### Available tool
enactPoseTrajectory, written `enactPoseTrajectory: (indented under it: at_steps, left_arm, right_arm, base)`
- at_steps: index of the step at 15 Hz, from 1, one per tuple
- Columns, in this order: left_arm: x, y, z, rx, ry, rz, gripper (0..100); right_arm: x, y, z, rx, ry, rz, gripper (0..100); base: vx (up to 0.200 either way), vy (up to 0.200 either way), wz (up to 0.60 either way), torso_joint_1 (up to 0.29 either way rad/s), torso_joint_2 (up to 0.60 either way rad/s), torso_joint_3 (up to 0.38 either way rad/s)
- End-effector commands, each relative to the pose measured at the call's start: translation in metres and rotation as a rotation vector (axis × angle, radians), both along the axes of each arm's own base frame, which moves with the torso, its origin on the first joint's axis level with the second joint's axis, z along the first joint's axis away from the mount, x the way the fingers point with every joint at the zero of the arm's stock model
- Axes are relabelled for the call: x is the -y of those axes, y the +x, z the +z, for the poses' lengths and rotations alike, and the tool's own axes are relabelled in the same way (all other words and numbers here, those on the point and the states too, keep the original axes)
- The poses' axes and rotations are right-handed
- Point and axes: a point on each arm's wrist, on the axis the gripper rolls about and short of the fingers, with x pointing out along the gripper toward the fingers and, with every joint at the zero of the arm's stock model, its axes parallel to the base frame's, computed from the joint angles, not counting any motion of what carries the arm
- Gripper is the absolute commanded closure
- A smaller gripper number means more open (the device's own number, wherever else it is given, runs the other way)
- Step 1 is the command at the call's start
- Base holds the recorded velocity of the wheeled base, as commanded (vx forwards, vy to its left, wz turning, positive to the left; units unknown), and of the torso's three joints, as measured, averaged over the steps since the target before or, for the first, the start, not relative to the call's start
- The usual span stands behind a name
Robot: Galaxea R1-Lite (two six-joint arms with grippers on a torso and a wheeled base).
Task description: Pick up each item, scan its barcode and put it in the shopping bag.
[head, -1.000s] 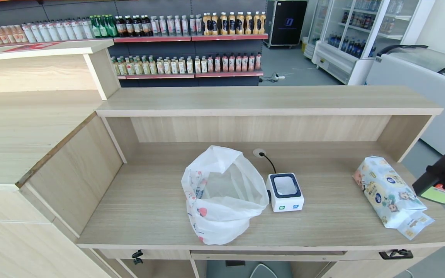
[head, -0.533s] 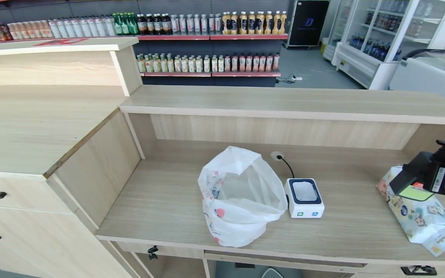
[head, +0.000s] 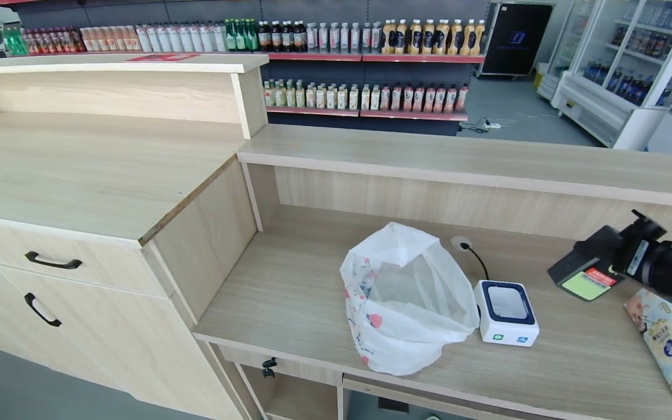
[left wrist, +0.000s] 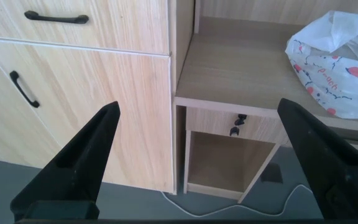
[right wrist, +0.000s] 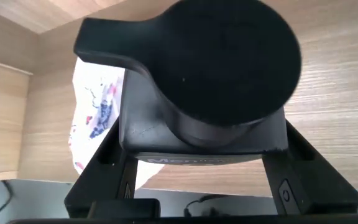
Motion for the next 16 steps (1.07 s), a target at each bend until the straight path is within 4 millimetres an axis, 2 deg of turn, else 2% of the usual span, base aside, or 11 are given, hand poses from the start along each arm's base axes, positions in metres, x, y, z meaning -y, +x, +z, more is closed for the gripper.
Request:
enactPoseTrajectory:
  at_steps: [1,3,7,9,16]
  left_arm:
    - [0.000,0.000,0.000,-0.001,0.000,0.001,0]
    - [0.000,0.000,0.000,-0.001,0.000,0.001,0]
    - [0.000,0.000,0.000,-0.001,-0.002,0.001,0]
    - [0.000,0.000,0.000,-0.001,0.000,0.001,0]
    - [0.000,0.000,0.000,-0.001,0.000,0.001,0]
  right_arm:
    - [0.001,0.023,-0.008,-0.050,0.066,-0.033,100]
    - [0.001,0.037,-0.007,-0.068,0.171,-0.079,100]
    - [-0.015,0.052,-0.029,-0.227,0.301,-0.114,100]
    - [-0.017,0.060,-0.042,-0.273,0.326,-0.132,100]
    - [-0.023,0.088,-0.059,-0.302,0.339,-0.132,100]
  base:
    - [0.000,0.000,0.00,0.000,0.00,0.000]
    - [0.000,0.000,0.00,0.000,0.00,0.000]
    - [0.000,0.000,0.00,0.000,0.00,0.000]
    - [0.000,0.000,0.00,0.000,0.00,0.000]
    - [0.000,0.000,0.00,0.000,0.00,0.000]
